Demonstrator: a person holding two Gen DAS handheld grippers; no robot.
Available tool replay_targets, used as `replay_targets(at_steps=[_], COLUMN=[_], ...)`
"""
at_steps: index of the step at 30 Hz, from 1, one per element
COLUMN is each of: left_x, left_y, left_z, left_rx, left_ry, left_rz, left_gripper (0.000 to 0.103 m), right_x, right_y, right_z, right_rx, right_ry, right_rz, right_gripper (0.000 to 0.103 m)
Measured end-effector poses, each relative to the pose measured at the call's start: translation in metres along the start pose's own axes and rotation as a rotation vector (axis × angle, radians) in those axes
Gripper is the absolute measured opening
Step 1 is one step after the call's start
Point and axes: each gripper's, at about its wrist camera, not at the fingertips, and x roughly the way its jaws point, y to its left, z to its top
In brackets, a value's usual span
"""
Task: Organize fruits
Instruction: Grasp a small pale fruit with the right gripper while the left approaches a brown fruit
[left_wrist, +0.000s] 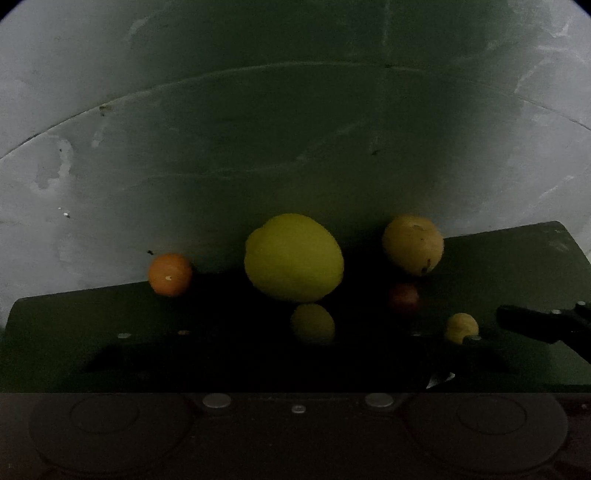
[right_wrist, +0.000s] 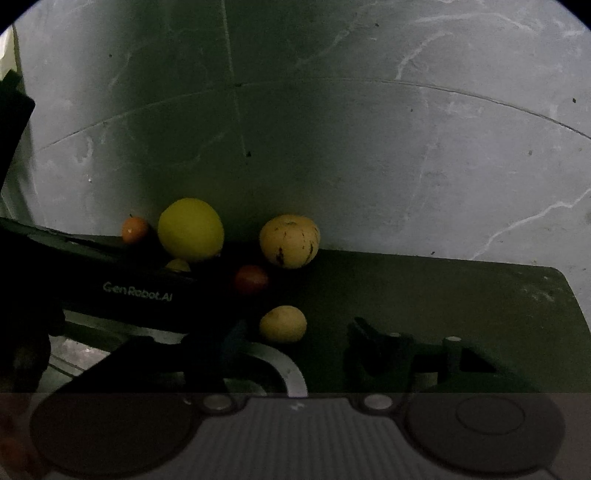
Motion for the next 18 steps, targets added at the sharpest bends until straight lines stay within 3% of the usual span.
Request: replay_targets(at_steps=[11, 15, 18], left_x=[0.009, 0.009, 0.007], left_y=[0.006, 0.011, 0.012], left_z=[0.002, 0.004, 0.004], left_rx=[0.013, 0.014, 0.015], left_ry=[0.033, 0.033, 0.031], left_rz=[-0.003, -0.011, -0.009], left_gripper=[0.038, 0.029, 0.029], right_x=[0.001, 0.003, 0.004], right_y=[0.005, 0.007, 0.007], right_z=[0.001, 0.002, 0.003], right_rx=[0.0, 0.0, 0.0], right_ry=[0.007, 0.01, 0.009], right_rz=[-0.012, -0.007, -0.01], right_gripper=[0.043, 0.031, 0.03])
